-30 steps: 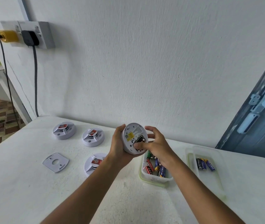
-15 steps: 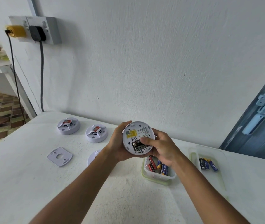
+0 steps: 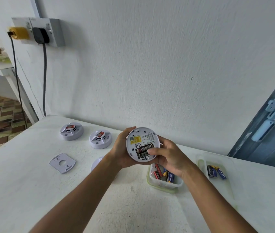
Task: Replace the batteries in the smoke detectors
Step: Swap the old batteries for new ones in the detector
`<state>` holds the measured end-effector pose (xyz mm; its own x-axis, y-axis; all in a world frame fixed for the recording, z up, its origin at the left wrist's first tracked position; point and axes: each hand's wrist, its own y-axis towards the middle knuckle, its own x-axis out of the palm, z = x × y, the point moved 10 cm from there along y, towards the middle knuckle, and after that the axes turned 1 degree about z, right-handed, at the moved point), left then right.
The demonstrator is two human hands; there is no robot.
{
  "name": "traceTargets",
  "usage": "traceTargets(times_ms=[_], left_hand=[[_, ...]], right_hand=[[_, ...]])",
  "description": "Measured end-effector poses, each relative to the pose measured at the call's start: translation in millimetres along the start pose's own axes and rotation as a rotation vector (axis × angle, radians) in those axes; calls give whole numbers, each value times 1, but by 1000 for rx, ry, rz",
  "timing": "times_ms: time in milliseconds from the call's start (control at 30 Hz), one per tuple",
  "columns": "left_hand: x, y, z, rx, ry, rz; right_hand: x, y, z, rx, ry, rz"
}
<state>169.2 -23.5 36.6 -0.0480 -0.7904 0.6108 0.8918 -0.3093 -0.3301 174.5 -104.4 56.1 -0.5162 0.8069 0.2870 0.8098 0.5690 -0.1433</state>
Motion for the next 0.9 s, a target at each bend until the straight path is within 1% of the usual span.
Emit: traceTargets(times_ms=[100, 200, 467, 700, 900], left_hand=[[0, 0, 0, -7, -8, -5], [-1, -1, 1, -4, -7, 2], [-11, -3, 0, -2, -3, 80], [-9, -6, -7, -11, -24, 102], [1, -7, -20, -1, -12, 118]], right_hand=[[-1, -1, -1, -16, -3, -8], [0, -2, -2, -38, 3, 16], [-1, -5, 3, -71, 23, 106], [-7, -11, 7, -79, -1, 154], [-13, -17, 8, -42, -34, 123]])
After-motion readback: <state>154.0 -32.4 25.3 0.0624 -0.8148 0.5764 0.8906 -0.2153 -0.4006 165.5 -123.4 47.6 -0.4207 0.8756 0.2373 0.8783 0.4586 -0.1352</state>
